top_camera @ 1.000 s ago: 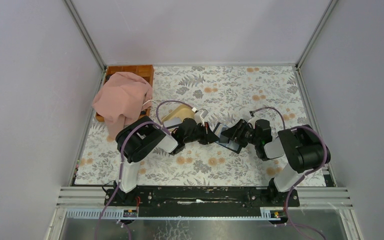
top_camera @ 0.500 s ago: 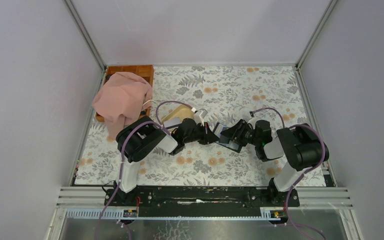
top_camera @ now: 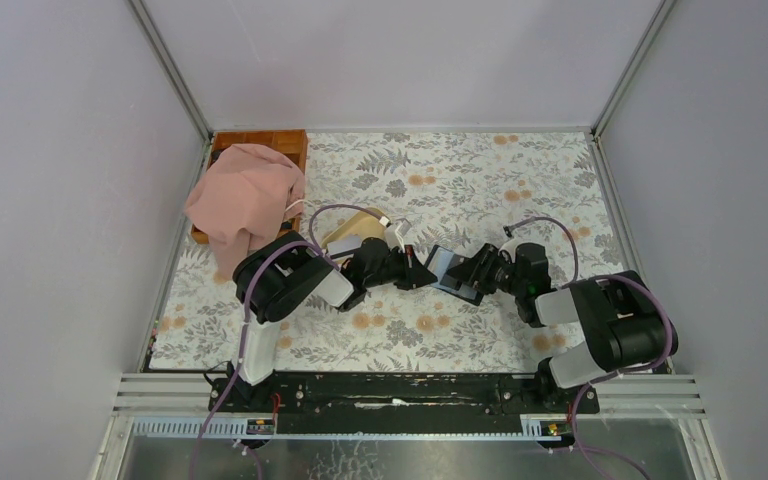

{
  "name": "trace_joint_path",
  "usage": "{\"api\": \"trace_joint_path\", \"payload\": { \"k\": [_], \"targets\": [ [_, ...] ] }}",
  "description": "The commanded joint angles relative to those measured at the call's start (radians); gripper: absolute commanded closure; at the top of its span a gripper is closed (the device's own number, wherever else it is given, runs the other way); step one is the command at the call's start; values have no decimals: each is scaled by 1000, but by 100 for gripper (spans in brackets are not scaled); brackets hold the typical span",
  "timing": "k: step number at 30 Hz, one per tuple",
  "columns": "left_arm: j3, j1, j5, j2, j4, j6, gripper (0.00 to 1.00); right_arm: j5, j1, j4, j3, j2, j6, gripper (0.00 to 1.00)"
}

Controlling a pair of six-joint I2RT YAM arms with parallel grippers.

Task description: Take the credit cards out of the card holder

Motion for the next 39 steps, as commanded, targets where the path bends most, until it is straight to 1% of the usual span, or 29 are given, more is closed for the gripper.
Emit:
{"api": "trace_joint_path", "payload": {
  "k": [1, 3, 5, 8, 11, 15, 17, 19, 21, 24, 29, 32, 33, 34, 37, 38, 39],
  "targets": [
    [-28, 13, -25, 38, -222, 41, 100, 22, -13, -40, -16, -53, -36, 57],
    [-22, 15, -25, 34, -228, 44, 100, 35, -15, -76, -20, -77, -49, 62],
    [-15, 14, -25, 34, -231, 45, 100, 57, -17, -128, -17, -101, -71, 71],
    [-11, 15, -25, 35, -237, 46, 100, 75, -18, -173, -15, -130, -93, 83],
    [-9, 16, -25, 38, -239, 47, 100, 79, -18, -193, -13, -148, -100, 88],
    [-11, 16, -25, 38, -236, 47, 100, 77, -19, -211, -17, -175, -103, 90],
    [-12, 16, -25, 39, -236, 45, 100, 76, -23, -223, -21, -195, -108, 99],
    [-12, 16, -25, 37, -237, 45, 100, 91, -26, -253, -24, -223, -118, 99],
    [-10, 16, -24, 37, -239, 45, 100, 110, -29, -304, -21, -256, -134, 97],
    [-6, 16, -22, 35, -241, 47, 100, 137, -33, -360, -22, -310, -153, 100],
    [-7, 15, -17, 21, -241, 50, 100, 196, -32, -475, -9, -412, -192, 100],
    [-33, 15, -27, -27, -211, 49, 100, 206, -33, -536, -1, -487, -202, 100],
    [-39, 15, -25, -55, -211, 57, 99, 196, -32, -553, 5, -523, -210, 100],
    [-42, 12, -25, -87, -220, 59, 96, 176, -33, -569, 11, -549, -226, 100],
    [-43, 12, -22, -194, -255, 73, 78, 127, -32, -647, 41, -633, -268, 100],
    [-44, 12, -24, -238, -261, 75, 59, 112, -33, -667, 49, -660, -277, 100],
    [-47, 12, -17, -279, -263, 81, 42, 93, -34, -687, 56, -684, -285, 100]
  ]
}}
